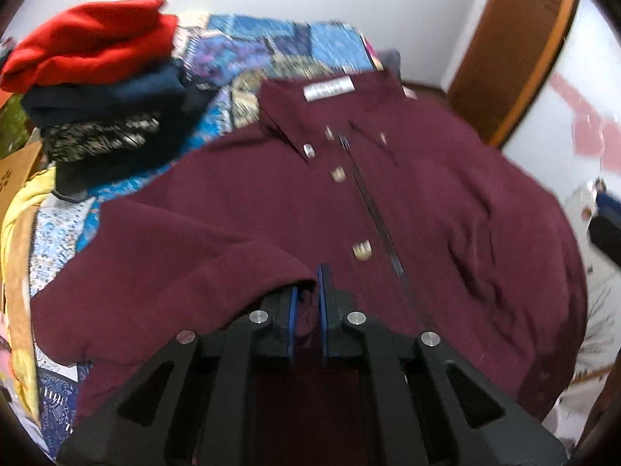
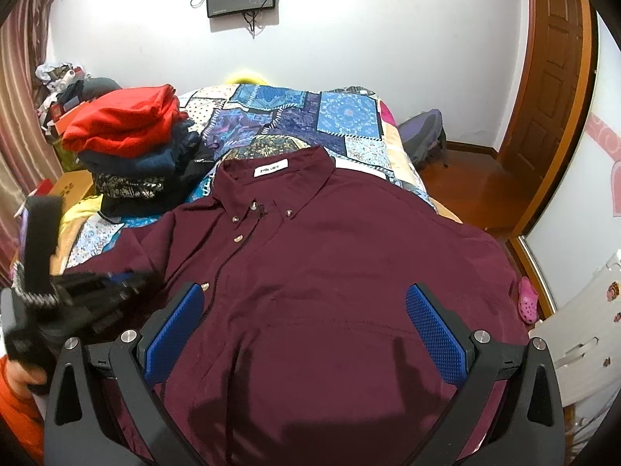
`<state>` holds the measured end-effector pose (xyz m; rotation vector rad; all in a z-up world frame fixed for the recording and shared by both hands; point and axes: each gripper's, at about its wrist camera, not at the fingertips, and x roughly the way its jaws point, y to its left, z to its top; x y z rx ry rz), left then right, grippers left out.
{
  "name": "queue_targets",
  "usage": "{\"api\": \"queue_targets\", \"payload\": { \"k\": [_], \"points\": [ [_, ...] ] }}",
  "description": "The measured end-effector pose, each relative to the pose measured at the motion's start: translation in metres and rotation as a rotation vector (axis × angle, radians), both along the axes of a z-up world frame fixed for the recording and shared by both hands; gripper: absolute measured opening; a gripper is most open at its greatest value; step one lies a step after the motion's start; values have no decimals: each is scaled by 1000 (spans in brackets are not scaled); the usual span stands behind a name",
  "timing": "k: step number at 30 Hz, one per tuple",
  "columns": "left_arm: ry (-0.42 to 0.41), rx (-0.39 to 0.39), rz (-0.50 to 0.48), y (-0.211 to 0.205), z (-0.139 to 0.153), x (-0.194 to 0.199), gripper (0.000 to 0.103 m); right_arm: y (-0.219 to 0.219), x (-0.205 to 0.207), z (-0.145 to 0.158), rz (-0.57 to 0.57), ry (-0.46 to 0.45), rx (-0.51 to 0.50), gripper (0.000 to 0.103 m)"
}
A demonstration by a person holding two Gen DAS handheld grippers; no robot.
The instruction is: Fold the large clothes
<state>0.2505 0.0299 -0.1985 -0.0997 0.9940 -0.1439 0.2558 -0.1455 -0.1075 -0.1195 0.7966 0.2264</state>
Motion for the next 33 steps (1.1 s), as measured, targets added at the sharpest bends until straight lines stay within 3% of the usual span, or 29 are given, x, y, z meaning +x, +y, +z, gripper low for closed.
{"api": "queue_targets", "payload": {
  "k": [4, 7, 8, 10, 12, 17, 22, 27, 33],
  "points": [
    [41, -8, -13, -3, -9, -3, 16, 4, -2, -1, 9, 2, -11, 103],
    [24, 19, -16, 2, 4, -10, 20, 8, -4, 0, 22, -5, -33, 103],
    [4, 36, -11, 4, 11, -13, 25, 10, -5, 0, 27, -10, -41, 103],
    [-52, 50, 6, 12, 27, -25, 51, 15, -6, 2, 37, -22, -54, 103],
    [-117, 47, 35, 25, 45, -37, 61, 22, -5, 5, 49, -33, -61, 103],
    [-225, 53, 155, 73, 80, -59, 63, 49, -2, 16, 123, -62, -56, 103],
    [-274, 97, 352, 137, 93, -81, 67, 98, 1, 21, 258, -77, -81, 103],
    [-242, 131, 505, 193, 80, -105, 67, 154, -4, 13, 426, -69, -120, 103],
    [-182, 88, 630, 241, 54, -140, 67, 232, -7, -25, 645, 56, -183, 103]
  ]
}}
